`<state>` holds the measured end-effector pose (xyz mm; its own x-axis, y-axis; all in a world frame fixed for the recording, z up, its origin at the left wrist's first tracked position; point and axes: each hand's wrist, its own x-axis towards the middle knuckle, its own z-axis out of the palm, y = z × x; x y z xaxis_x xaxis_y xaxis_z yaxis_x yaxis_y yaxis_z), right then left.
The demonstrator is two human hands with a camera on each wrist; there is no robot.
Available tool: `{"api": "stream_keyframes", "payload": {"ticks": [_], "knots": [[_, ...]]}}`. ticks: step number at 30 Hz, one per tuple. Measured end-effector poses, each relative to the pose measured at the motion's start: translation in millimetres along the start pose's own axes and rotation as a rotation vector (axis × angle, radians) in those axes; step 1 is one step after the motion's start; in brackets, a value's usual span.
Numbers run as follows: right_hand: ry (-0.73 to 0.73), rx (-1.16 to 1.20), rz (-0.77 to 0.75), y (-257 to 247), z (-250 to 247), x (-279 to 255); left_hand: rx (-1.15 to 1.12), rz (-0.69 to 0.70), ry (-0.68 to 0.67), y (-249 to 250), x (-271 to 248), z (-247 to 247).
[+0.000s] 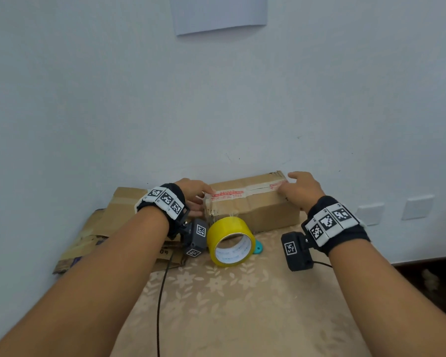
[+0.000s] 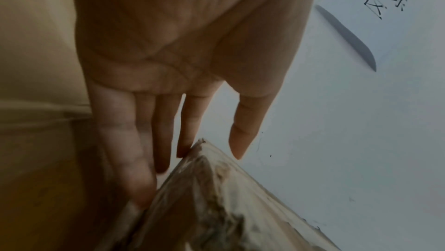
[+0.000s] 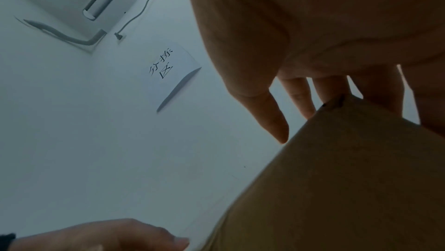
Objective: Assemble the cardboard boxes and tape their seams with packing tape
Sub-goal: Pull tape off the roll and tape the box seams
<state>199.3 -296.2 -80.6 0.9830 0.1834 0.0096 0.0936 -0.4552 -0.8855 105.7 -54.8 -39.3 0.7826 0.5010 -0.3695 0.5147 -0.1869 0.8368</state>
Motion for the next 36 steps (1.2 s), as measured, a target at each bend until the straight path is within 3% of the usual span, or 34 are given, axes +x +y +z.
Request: {"api": "stream_keyframes", "payload": {"ticks": [4,12,24,29,36], "knots": [[0.009,0.051,-0.001,-4.5,4.0,-2.5,-0.037,0.027,-0.019,-0.5,-10.3,0.2],[0.142,0.389,-0.057,-21.5,-2.1,-5.4,-0.217,0.153,0.047,12.3,-16.7,-19.7],[0.038,0.676,-0.078,-30.8,4.2,-10.7,-0.443,0.359,0.134,12.7,-23.6,-23.5],[0.105,0.656,-0.038,-22.7,7.0,-6.2,-0.394,0.356,0.095,8.4,-22.5,-21.1],[0.021,0.671,-0.067,-18.2,-1.5,-5.3,-0.434,0.262,0.035,-0.1,-19.3,-20.9]]}}
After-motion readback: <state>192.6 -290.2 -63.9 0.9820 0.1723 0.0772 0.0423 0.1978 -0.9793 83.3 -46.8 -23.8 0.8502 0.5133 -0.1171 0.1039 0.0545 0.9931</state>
